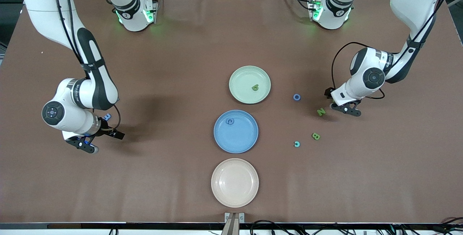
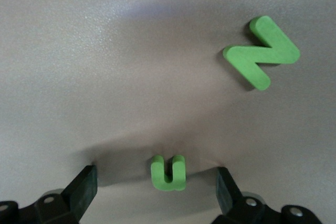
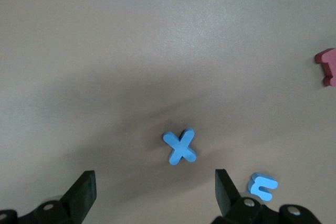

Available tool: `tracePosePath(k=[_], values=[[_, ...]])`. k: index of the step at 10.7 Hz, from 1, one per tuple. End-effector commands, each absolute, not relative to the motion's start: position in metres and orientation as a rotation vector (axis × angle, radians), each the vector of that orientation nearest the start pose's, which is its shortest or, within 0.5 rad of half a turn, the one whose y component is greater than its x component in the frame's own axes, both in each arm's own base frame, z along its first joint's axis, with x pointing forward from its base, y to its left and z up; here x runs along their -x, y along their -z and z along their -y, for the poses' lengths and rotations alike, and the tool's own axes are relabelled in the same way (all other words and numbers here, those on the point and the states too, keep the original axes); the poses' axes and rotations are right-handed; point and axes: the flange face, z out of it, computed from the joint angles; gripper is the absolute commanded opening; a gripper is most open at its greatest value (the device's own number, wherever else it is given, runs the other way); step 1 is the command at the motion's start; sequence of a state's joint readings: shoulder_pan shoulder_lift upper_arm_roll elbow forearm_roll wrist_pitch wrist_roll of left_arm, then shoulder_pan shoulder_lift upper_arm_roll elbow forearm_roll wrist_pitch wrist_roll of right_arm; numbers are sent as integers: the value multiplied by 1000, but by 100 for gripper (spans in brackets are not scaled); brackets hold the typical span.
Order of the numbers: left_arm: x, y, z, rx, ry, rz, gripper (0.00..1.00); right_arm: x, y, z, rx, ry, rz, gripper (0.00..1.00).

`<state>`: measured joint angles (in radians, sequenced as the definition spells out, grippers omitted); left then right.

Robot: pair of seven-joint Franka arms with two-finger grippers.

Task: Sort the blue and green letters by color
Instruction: 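Grasp green u with the left gripper while the right gripper grasps X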

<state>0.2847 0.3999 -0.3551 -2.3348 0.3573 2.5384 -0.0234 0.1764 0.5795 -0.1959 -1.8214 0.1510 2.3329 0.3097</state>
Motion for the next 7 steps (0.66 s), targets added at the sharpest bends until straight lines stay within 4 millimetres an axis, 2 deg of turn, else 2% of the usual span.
tracePosePath(k=[1, 2, 4, 7], values=[[-487, -164, 52, 3032, -213, -491, 0, -642, -211, 14, 3067, -75, -690, 100], [-486, -164, 53, 3032, -213, -484, 0, -642, -207, 16, 3066, -67, -697, 100], [-480, -162, 59, 3030, -225, -475, 0, -634, -186, 21, 3067, -17, -716, 100], [-476, -165, 72, 3027, -219, -421, 0, -632, -179, 22, 3070, -23, -717, 100]])
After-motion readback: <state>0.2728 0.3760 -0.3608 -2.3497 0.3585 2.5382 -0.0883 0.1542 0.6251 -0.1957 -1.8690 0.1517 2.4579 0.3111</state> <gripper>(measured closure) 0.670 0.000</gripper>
